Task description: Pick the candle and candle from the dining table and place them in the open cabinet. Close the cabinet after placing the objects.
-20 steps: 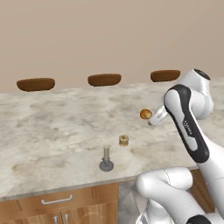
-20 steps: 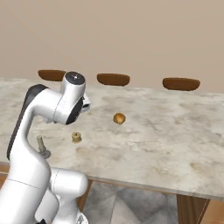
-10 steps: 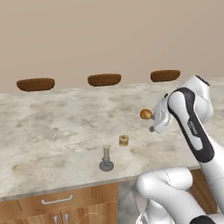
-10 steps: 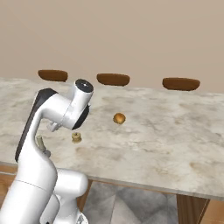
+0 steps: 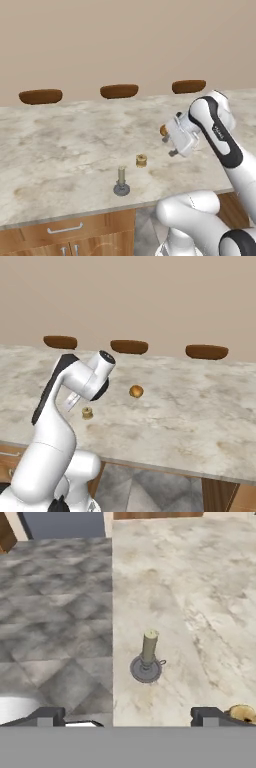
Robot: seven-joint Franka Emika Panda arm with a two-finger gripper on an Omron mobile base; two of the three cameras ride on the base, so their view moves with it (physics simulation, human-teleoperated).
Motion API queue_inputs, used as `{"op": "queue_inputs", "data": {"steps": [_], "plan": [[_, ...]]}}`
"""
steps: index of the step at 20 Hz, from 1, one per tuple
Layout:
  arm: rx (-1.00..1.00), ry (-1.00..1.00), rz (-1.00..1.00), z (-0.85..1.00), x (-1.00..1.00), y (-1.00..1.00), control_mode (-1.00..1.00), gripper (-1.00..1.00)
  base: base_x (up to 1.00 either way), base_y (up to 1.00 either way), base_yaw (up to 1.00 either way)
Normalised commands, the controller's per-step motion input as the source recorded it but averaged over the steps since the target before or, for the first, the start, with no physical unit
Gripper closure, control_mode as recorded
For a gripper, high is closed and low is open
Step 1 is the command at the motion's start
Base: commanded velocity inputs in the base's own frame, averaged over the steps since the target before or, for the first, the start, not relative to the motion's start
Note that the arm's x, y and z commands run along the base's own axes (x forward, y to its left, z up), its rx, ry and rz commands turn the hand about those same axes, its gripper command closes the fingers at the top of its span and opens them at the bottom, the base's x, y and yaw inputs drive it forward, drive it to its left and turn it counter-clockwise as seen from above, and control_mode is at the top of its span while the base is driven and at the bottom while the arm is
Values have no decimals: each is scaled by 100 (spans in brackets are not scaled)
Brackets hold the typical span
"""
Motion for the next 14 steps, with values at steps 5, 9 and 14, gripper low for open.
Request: {"op": "queue_inputs", "data": {"steps": [5, 9, 14], "plan": [[15, -5, 38, -24, 0, 19, -100, -100, 0, 0, 0], [11, -3, 22, -20, 2, 26, -100, -100, 0, 0, 0], [14, 0, 11, -18, 5, 27, -100, -100, 0, 0, 0]]}}
